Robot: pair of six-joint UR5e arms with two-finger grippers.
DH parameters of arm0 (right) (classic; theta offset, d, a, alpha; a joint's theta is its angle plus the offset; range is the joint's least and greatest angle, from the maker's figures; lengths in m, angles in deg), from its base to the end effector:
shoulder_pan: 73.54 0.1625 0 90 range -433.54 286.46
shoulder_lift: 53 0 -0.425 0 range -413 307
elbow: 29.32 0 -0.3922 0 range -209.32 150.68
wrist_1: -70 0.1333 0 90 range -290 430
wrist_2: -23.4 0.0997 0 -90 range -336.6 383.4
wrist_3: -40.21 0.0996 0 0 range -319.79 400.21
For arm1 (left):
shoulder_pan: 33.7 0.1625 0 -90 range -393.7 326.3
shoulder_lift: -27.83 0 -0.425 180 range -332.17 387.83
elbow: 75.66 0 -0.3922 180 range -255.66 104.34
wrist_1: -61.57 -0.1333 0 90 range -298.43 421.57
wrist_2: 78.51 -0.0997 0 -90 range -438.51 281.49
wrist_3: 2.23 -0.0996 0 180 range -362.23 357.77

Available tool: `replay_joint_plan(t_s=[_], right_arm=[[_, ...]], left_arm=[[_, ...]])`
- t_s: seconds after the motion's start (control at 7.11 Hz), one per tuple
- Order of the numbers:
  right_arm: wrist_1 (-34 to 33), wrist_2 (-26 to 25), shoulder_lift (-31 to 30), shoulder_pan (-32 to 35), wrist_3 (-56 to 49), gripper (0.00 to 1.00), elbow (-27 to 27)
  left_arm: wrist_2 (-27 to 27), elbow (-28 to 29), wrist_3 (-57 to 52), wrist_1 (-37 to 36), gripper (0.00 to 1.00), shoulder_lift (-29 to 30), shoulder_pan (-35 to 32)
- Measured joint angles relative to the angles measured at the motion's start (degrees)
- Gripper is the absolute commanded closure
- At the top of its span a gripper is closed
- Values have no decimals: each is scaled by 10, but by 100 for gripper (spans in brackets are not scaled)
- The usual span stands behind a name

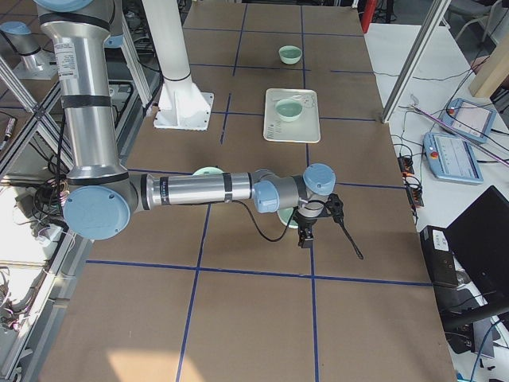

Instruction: Stack green bowls together

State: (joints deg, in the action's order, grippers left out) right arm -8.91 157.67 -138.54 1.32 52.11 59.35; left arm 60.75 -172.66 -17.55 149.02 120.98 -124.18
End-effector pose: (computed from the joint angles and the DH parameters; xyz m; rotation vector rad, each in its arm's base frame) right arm -0.0792 -0.5368 0.6094 0.0495 -0.8029 -0.1493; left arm -0.0622 -0.5163 0.5690 0.2421 0.8365 0.2995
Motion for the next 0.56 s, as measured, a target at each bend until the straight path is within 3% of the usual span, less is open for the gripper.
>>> replay_joint_plan(t_s=[0.56], right_arm=[[174, -29, -9, -72, 198, 1, -43]], left_arm=[[11, -12, 3, 31, 0, -8, 0]])
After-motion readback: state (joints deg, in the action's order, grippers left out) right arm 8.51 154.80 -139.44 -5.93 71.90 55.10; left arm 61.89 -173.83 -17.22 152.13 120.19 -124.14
